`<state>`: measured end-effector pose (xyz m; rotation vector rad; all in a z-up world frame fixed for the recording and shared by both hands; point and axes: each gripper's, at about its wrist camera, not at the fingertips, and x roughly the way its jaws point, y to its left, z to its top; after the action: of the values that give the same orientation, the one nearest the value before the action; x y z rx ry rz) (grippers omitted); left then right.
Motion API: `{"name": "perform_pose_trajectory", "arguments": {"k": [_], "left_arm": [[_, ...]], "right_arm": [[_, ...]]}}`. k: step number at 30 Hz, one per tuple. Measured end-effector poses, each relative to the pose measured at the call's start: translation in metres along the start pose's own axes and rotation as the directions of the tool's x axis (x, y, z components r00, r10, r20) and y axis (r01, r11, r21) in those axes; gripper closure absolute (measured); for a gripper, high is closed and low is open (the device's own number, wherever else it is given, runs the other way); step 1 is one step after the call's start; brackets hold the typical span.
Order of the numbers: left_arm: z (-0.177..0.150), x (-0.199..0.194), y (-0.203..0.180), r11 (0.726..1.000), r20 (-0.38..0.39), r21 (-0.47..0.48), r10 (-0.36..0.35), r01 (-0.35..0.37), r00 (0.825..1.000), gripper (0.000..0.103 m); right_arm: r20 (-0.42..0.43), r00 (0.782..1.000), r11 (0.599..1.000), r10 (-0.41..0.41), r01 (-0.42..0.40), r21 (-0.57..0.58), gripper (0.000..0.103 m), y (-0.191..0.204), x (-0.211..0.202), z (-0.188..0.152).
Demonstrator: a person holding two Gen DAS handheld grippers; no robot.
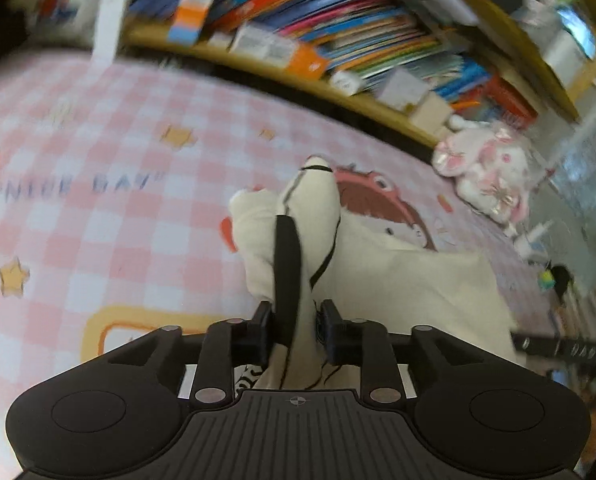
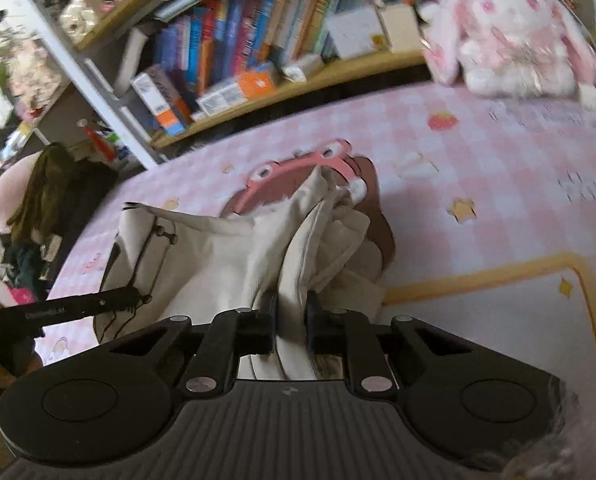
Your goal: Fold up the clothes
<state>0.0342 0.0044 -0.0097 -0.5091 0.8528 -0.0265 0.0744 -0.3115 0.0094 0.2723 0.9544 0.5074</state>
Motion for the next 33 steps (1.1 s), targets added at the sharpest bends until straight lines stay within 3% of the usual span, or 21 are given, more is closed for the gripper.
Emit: {"name": "perform_pose_trajectory", "arguments": {"k": [1, 3, 4, 7, 11, 12, 15, 16, 18, 20, 23, 26, 31, 33], "left_arm": [[0.001, 0.002, 0.008, 0.999, -0.018, -0.031, -0.013, 0.013, 1.0, 0.069], [0.001, 0.004, 0.017, 0.997, -0.037, -0.055, -0.049, 0.047, 0.998, 0.048], [0.0, 0.006, 0.021, 0.996, -0.054, -0.069, -0.066, 0.062, 0.996, 0.043], [-0.004, 0.012, 0.025, 0.991, -0.068, -0.094, -0.101, 0.094, 0.993, 0.039], [-0.005, 0.016, 0.022, 0.989, -0.05, -0.107, -0.104, 0.098, 0.993, 0.042], [-0.005, 0.017, 0.02, 0.99, -0.053, -0.102, -0.098, 0.093, 0.994, 0.058], [-0.006, 0.016, 0.015, 0.996, -0.063, -0.07, -0.065, 0.06, 0.996, 0.082], [-0.006, 0.011, 0.008, 0.998, -0.048, -0.03, -0.055, 0.053, 0.997, 0.083], [-0.007, 0.0, -0.006, 0.998, -0.018, 0.049, -0.036, 0.037, 0.999, 0.083], [-0.009, 0.0, -0.005, 0.998, -0.034, 0.058, -0.033, 0.035, 0.999, 0.083], [-0.012, 0.0, -0.003, 0.997, -0.059, 0.071, -0.03, 0.034, 0.998, 0.078], [-0.011, 0.002, 0.007, 0.998, -0.077, 0.024, -0.054, 0.056, 0.996, 0.071], [-0.01, 0.009, 0.019, 0.995, -0.095, -0.042, -0.09, 0.086, 0.991, 0.059], [-0.009, 0.012, 0.021, 0.993, -0.093, -0.063, -0.104, 0.099, 0.99, 0.056]], "right_arm": [[-0.027, 1.0, 0.999, -0.012, 0.013, 0.05, 0.086, -0.007, 0.004, 0.0], [-0.071, 0.997, 0.989, -0.02, 0.031, 0.145, 0.076, -0.02, 0.01, -0.001], [-0.084, 0.996, 0.982, -0.018, 0.034, 0.188, 0.068, -0.025, 0.01, -0.002], [-0.099, 0.995, 0.964, 0.009, 0.018, 0.264, 0.062, -0.037, 0.013, -0.004], [-0.105, 0.994, 0.955, 0.031, 0.002, 0.296, 0.062, -0.037, 0.021, -0.007], [-0.105, 0.994, 0.957, 0.03, 0.001, 0.289, 0.064, -0.034, 0.022, -0.007], [-0.113, 0.993, 0.969, 0.022, 0.006, 0.245, 0.076, -0.027, 0.027, -0.004], [-0.102, 0.995, 0.978, 0.015, 0.007, 0.206, 0.083, -0.021, 0.025, -0.003], [-0.056, 0.998, 0.995, 0.008, -0.002, 0.101, 0.087, -0.007, 0.016, -0.002], [0.011, 1.0, 0.999, 0.017, -0.017, -0.03, 0.088, 0.011, 0.003, -0.001], [0.018, 1.0, 0.998, 0.011, -0.01, -0.061, 0.088, 0.015, -0.003, -0.001], [-0.051, 0.998, 0.999, -0.031, 0.032, 0.009, 0.085, -0.002, 0.012, -0.001], [-0.116, 0.993, 0.985, 0.002, 0.018, 0.172, 0.064, -0.03, 0.024, -0.001], [-0.127, 0.992, 0.978, 0.022, 0.005, 0.207, 0.062, -0.035, 0.026, -0.001]]}}
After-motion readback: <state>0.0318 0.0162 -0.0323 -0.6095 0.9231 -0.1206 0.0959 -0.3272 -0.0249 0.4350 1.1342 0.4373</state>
